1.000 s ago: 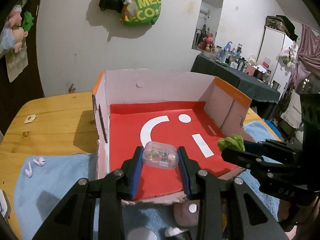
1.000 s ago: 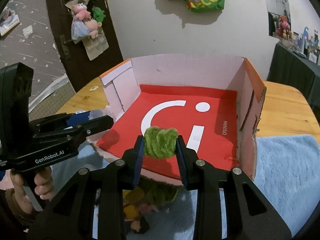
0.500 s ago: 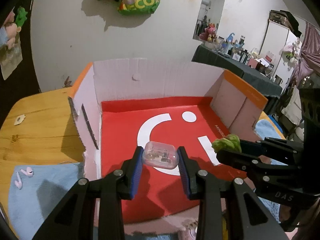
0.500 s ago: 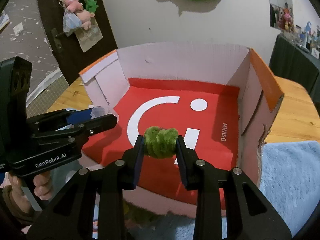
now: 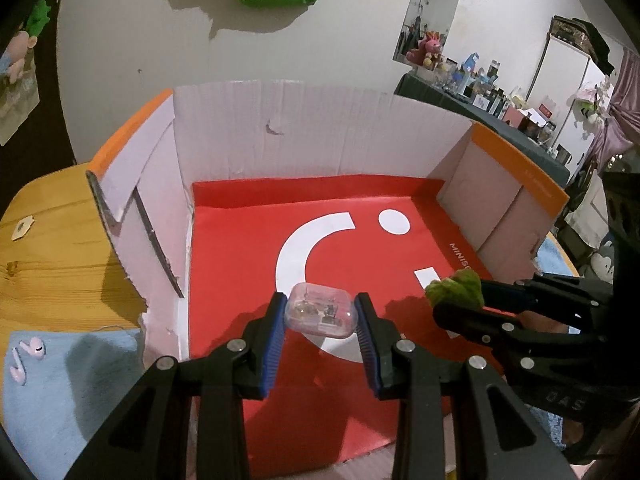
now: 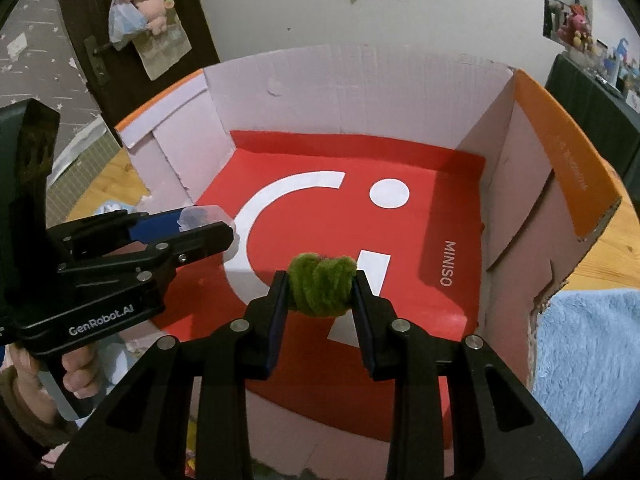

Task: Organize objects
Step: 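Set clear box on red floor, opening left tool, while right tool releases green ball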

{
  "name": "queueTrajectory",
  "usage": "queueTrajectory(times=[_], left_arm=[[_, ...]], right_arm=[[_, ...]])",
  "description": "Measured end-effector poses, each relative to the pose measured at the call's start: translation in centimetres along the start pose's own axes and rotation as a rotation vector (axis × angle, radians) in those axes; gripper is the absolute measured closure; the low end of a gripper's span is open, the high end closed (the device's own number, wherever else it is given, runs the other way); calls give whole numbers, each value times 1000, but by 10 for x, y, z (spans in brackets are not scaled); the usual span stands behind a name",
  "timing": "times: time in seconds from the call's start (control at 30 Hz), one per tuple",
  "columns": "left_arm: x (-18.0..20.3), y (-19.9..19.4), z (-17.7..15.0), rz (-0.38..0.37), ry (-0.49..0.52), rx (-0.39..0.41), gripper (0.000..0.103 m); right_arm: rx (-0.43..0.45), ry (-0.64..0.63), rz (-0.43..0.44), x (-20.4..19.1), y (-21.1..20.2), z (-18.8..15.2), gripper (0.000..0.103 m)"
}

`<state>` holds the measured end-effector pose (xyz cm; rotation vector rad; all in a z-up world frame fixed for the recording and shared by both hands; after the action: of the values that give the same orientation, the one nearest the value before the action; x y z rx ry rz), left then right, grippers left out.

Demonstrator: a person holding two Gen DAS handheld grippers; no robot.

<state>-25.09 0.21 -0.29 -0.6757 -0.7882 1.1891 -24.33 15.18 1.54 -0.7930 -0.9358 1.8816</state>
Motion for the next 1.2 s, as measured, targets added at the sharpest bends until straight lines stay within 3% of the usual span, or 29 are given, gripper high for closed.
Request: queueTrajectory(times=[0.4,1.2], left_arm=[[-4,17,-2,1,-13,-56,67],[-1,19,-8,20,13,-70,67]], right_arm=[[-47,20,-24,10,12,-4,74],[-40,14,-51,11,9,-5,73]])
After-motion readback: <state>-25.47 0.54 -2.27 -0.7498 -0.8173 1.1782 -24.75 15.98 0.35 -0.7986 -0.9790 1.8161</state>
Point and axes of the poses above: each gripper's, at about its wrist camera, not at the fingertips, and y roughly the way its jaws point, x to its right, z to its top, the point moved 2 cm from there along y, roughly the way its jaws point, and after that the axes turned 7 degrees about -x, right-handed, at the moved point
